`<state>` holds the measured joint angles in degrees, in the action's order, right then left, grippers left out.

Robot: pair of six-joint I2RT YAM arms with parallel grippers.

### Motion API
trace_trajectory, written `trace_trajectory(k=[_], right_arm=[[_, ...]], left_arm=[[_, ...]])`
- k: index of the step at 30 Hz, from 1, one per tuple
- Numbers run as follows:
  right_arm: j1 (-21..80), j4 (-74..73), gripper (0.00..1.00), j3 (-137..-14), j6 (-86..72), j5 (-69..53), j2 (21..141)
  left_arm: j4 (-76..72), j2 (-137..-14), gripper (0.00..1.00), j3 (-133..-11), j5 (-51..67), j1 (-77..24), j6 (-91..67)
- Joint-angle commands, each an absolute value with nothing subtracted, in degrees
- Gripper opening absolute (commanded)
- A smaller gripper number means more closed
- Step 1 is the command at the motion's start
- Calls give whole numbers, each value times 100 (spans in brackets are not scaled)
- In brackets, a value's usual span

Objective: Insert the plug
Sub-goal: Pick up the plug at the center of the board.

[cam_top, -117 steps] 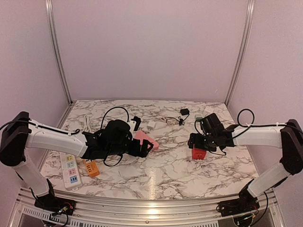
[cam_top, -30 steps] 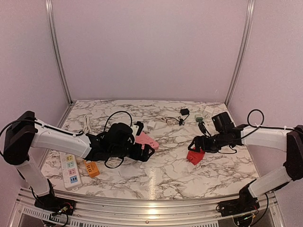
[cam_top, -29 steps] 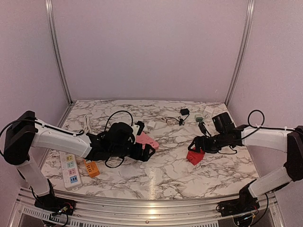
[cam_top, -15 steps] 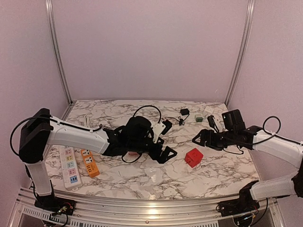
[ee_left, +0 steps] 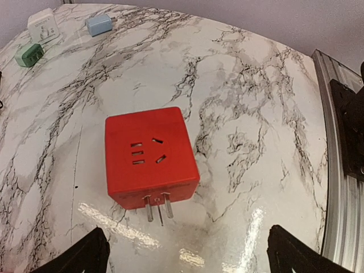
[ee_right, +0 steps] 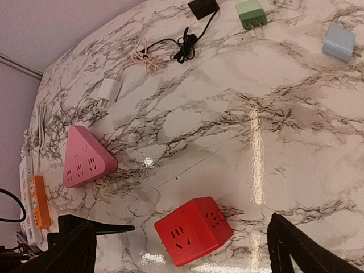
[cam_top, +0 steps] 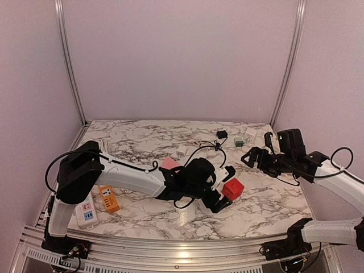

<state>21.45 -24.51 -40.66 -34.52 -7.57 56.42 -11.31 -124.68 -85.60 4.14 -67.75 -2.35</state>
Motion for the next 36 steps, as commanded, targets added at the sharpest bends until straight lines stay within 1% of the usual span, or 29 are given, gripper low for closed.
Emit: trace_trajectory(k=[1,13,21,24,27,36], right_arm=[[2081,-2496,99,-4057,-3603,-609,5500],[2077,-2575,98,-3882,-3668,-545,5190],[2083,-2592,98,-3844,-3698,-579,5132],[2080,-2605,98,-3858,-3701,-602,5101],[2080,-2591,98,-3816,-3717,-619,5110],[2082,-2549,98,-3739,-3726,-634,5098]], left_arm=[[-1056,-12886,99,-8914,170,-6809,121],[-1127,-13681,99,-9666,-679,-6855,224],[-1221,-13957,99,-9892,-605,-6855,230],[-1260,-14001,98,-9902,-561,-6855,258],[-1429,-14008,93,-9837,-488,-6847,304],[-1665,-14050,94,-9823,-173,-6786,309]])
